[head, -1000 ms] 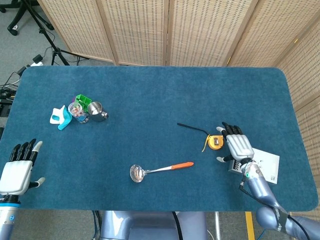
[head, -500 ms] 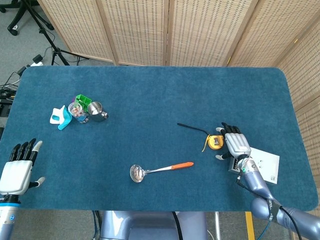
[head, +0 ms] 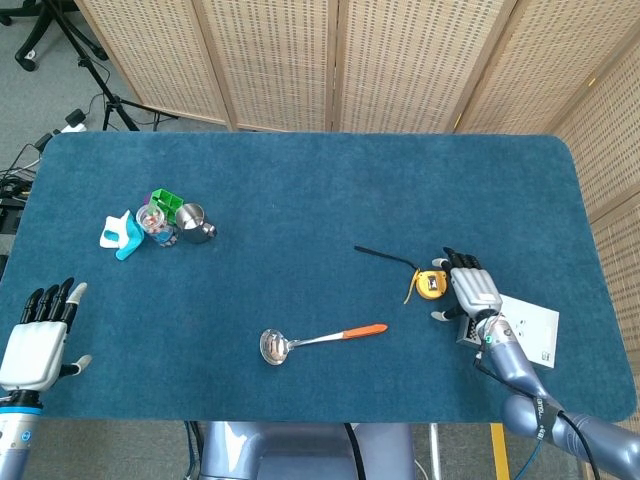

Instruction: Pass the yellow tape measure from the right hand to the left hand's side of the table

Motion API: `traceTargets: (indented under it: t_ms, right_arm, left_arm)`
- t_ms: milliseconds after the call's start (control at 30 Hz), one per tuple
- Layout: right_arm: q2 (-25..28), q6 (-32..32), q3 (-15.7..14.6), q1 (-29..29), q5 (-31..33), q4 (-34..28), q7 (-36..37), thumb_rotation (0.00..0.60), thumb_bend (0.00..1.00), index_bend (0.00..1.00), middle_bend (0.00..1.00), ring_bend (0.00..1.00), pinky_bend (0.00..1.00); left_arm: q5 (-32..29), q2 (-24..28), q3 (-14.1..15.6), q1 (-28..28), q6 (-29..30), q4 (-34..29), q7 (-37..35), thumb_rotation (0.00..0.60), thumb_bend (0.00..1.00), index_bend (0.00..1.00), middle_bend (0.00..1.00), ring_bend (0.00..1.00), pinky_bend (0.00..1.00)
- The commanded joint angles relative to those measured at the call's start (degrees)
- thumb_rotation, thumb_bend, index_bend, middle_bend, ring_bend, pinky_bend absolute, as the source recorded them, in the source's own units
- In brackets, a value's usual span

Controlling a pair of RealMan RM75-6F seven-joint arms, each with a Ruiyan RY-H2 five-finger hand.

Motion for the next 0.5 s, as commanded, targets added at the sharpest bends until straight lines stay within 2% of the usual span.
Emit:
traceTargets:
  t_ms: [33, 233, 333, 500]
  right_arm:
    - [-0.4, -0.4, -0.1, 0.3, -0.2, 0.6, 0.3, 0.600, 0.09, 0.17, 0.00, 0.00, 0.00]
    - [-1.6, -1.3, -0.3, 1.1, -0.3, 2.4, 0.6, 0.600, 0.10, 0.23, 0.04, 0.00, 0.02]
    - [-2.1, -1.3, -0.3, 1.3, -0.4, 3.1, 1.0, 0.600, 0.10, 0.32, 0.12, 0.04, 0.12]
    - [-3.4, 0.0, -0.4, 1.2, -1.4, 4.7, 1.5, 0.600, 0.11, 0.47, 0.28, 0.21, 0.29]
  left_arm:
    - [0.0, 0.0, 0.0, 0.0, -0.1, 0.0, 0.0, 0.600, 0.03, 0.00, 0.00, 0.00, 0.00]
    - [-0.2, 0.0, -0.1, 0.0, -0.1, 0.1, -0.1, 0.600, 0.03, 0.00, 0.00, 0.00, 0.00]
    - [-0.4, 0.0, -0.1, 0.0, -0.2, 0.1, -0.1, 0.600, 0.03, 0.00, 0.00, 0.00, 0.00]
    - [-0.6, 0.0, -0.1, -0.1, -0.5, 0.0, 0.2, 0.600, 0.03, 0.00, 0.00, 0.00, 0.00]
